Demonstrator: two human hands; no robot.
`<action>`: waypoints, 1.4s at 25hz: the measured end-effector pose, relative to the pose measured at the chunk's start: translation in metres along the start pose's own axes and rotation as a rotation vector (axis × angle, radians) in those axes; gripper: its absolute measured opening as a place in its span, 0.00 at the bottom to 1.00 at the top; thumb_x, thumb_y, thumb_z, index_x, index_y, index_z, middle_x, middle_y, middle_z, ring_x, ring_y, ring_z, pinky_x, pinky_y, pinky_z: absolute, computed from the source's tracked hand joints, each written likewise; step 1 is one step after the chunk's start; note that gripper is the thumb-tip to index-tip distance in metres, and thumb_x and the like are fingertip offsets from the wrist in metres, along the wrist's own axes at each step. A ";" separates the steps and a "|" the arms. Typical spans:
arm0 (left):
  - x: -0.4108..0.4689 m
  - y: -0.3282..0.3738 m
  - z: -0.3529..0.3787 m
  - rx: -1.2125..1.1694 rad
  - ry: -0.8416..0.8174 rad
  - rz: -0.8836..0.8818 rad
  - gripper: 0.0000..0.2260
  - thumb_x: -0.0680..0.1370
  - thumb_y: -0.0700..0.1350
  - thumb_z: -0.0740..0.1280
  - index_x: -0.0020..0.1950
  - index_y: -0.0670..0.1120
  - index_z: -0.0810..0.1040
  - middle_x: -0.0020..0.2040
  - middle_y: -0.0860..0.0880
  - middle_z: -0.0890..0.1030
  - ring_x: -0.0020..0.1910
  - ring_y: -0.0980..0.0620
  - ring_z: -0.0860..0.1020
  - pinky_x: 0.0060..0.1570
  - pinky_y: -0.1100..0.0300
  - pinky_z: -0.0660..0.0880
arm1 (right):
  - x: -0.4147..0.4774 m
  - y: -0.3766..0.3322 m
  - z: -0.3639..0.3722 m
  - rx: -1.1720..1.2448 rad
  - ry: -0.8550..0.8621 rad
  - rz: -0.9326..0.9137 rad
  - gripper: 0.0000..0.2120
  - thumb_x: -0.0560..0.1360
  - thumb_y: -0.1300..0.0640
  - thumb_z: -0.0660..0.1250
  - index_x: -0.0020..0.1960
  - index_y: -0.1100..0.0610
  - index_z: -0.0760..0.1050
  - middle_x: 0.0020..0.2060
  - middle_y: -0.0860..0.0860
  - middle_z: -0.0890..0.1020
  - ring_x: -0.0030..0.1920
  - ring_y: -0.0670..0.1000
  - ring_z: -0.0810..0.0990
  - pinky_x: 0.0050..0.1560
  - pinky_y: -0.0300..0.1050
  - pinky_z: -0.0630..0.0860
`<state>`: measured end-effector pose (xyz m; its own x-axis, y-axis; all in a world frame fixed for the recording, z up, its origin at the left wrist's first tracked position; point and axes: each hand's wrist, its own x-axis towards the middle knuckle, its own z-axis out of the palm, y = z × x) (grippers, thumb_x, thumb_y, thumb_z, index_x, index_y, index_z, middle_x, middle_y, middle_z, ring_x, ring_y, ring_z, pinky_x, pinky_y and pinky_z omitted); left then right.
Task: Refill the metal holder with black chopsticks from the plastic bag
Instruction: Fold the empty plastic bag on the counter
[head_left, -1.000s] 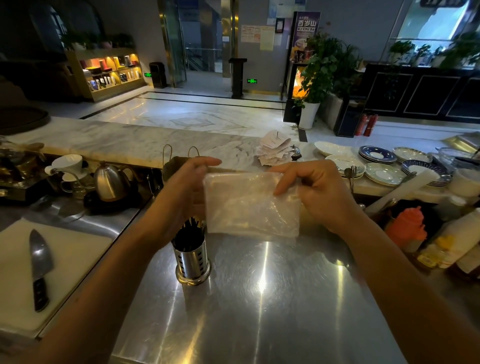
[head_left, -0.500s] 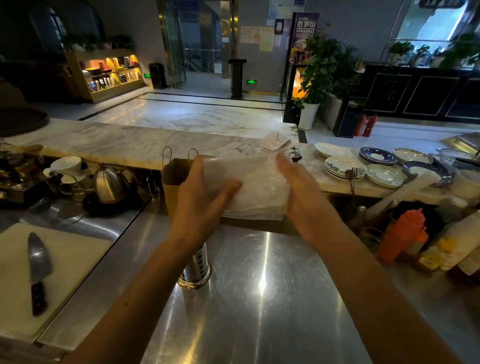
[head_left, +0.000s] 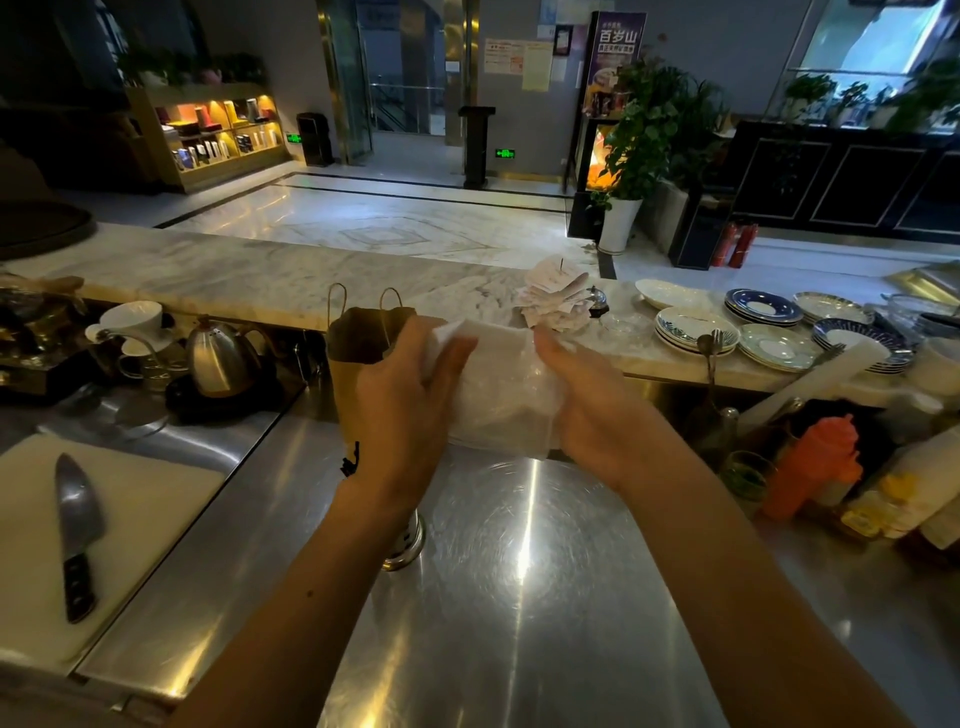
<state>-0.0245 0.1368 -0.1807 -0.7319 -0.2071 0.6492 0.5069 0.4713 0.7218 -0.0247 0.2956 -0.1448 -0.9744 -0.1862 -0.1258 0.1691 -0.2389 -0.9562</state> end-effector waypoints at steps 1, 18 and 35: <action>0.000 -0.005 -0.001 0.055 -0.012 0.064 0.10 0.78 0.58 0.60 0.53 0.54 0.71 0.46 0.54 0.79 0.42 0.53 0.81 0.36 0.49 0.82 | 0.000 -0.004 -0.002 0.079 -0.053 0.078 0.21 0.79 0.43 0.60 0.63 0.55 0.76 0.55 0.57 0.84 0.55 0.58 0.83 0.55 0.58 0.79; -0.015 -0.008 0.033 -0.179 -0.027 -0.175 0.13 0.81 0.56 0.57 0.44 0.51 0.74 0.37 0.52 0.79 0.36 0.55 0.80 0.32 0.61 0.78 | 0.018 0.052 -0.007 -0.342 0.591 -0.505 0.17 0.83 0.47 0.51 0.42 0.52 0.72 0.33 0.47 0.77 0.33 0.37 0.78 0.34 0.31 0.75; -0.057 -0.049 0.045 -0.016 -0.015 -0.267 0.10 0.82 0.48 0.58 0.45 0.46 0.74 0.34 0.57 0.73 0.35 0.66 0.75 0.31 0.73 0.70 | 0.036 0.110 -0.035 -0.583 0.514 -0.556 0.12 0.82 0.51 0.54 0.50 0.58 0.71 0.35 0.41 0.73 0.34 0.39 0.76 0.31 0.26 0.71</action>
<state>-0.0284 0.1644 -0.2639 -0.8474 -0.3095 0.4313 0.3015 0.3882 0.8709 -0.0468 0.2960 -0.2640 -0.8621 0.2859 0.4183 -0.3029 0.3709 -0.8779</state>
